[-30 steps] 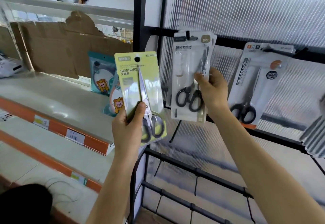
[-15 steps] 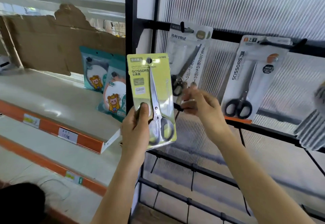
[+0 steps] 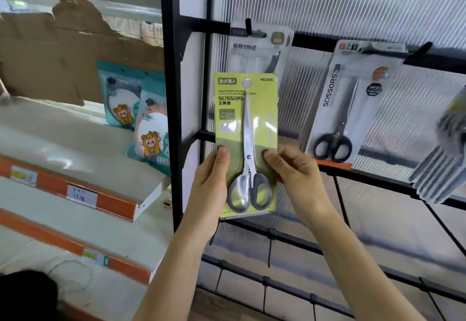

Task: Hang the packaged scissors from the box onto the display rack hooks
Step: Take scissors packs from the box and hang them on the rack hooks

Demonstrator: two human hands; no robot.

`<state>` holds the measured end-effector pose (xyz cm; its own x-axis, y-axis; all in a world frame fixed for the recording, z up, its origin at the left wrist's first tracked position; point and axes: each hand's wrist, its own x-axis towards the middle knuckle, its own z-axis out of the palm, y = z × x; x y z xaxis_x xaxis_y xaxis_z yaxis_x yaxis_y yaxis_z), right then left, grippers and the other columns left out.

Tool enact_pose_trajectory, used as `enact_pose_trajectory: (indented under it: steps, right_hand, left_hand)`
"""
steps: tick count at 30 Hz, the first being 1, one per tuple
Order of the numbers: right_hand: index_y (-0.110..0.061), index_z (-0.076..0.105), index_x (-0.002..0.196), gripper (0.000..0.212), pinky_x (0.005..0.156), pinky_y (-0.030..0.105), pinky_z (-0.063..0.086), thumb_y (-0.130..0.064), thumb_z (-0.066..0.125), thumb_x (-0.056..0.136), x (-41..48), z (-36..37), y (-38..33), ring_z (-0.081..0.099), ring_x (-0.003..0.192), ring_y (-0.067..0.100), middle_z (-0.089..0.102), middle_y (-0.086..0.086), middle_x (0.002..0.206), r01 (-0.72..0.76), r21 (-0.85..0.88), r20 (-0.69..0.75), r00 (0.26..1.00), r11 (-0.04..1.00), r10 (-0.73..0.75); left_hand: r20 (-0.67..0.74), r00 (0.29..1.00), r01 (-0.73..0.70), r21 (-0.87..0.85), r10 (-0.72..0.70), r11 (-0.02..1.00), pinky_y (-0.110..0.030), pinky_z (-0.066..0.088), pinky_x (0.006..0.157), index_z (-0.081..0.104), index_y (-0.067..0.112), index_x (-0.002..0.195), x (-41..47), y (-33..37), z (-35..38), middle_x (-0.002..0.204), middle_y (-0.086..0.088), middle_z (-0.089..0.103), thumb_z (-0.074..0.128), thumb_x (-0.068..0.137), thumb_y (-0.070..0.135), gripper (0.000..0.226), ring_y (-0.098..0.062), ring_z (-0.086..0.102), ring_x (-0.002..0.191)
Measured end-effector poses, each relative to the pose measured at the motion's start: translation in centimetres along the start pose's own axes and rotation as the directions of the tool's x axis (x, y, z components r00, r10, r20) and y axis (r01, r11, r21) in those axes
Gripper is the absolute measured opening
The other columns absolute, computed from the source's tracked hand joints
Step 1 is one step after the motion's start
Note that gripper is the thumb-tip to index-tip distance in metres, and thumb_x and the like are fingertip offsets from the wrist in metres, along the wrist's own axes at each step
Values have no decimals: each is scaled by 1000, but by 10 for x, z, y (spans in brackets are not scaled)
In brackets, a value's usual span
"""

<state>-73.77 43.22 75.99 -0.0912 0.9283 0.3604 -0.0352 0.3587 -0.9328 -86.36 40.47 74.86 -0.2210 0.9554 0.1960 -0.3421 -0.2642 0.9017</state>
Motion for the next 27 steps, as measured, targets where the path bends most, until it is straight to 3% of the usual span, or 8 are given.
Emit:
enact_pose_trajectory:
  steps: [2, 5, 8, 10, 13, 16, 21, 27]
  right_hand:
    - [-15, 65, 78, 21, 59, 14, 48, -3, 52, 89, -2, -2, 1, 59, 62, 3, 66, -10, 63, 28, 24, -37, 999, 999, -27]
    - [-22, 68, 79, 23, 71, 21, 50, -7, 53, 89, -6, -12, -1, 60, 72, 6, 67, -12, 70, 67, 25, -134, 989, 997, -63]
    - [-20, 67, 83, 19, 78, 25, 51, -8, 53, 88, -13, -32, -6, 60, 73, 4, 68, -13, 72, 81, 59, -243, 968, 995, -65]
    - [-20, 68, 84, 18, 78, 26, 52, -8, 54, 88, -21, -50, -9, 61, 73, 5, 68, -12, 72, 92, 38, -297, 952, 995, -77]
    - [-21, 69, 79, 10, 70, 21, 51, -16, 61, 82, -37, -84, -13, 60, 74, 8, 67, -11, 71, 117, -18, -394, 912, 993, -114]
    - [-22, 67, 73, 13, 66, 20, 48, -22, 55, 79, -60, -123, -21, 55, 71, 10, 63, -10, 69, 132, -61, -511, 847, 989, -145]
    - [-15, 63, 83, 19, 66, 20, 49, -9, 48, 93, -104, -192, -41, 57, 69, 6, 65, -11, 70, 154, -136, -677, 707, 979, -206]
    - [-26, 65, 66, 40, 58, 13, 44, -6, 46, 95, -144, -271, -67, 50, 58, -1, 57, -17, 60, 140, -243, -805, 523, 960, -280]
  left_hand:
    - [24, 999, -24, 55, 23, 998, 0, 43, 65, 58, 37, 72, 1, -2, -1, 63, 31, 63, 47, 95, 22, 29, 18, 57, 67]
    - [138, 987, -99, 157, 77, 983, -8, 43, 68, 65, 29, 79, 3, -3, 3, 72, 21, 66, 47, 95, 17, 26, 6, 58, 72]
    - [192, 978, -114, 173, 80, 978, -2, 41, 62, 64, 24, 92, 4, -9, 17, 77, 20, 68, 51, 92, 17, 15, 12, 58, 71]
    - [216, 975, -96, 188, 54, 977, 0, 41, 64, 64, 24, 98, 2, -16, 32, 85, 18, 65, 55, 90, 21, 12, 15, 58, 73]
    - [282, 959, -78, 181, 24, 980, -3, 45, 66, 59, 37, 85, -3, -28, 63, 76, 23, 65, 57, 89, 20, 17, 17, 58, 71]
    - [408, 912, -106, 143, 39, 984, -10, 49, 65, 62, 35, 83, -14, -41, 97, 73, 24, 68, 52, 91, 13, 26, 9, 61, 71]
    - [597, 802, -101, 113, 14, 988, -10, 46, 63, 65, 26, 83, -43, -60, 150, 79, 10, 68, 48, 93, 9, 25, -2, 62, 69]
    - [705, 709, -98, 118, -14, 988, -7, 45, 63, 64, 27, 83, -74, -77, 207, 78, 18, 68, 49, 92, 9, 25, 2, 62, 71]
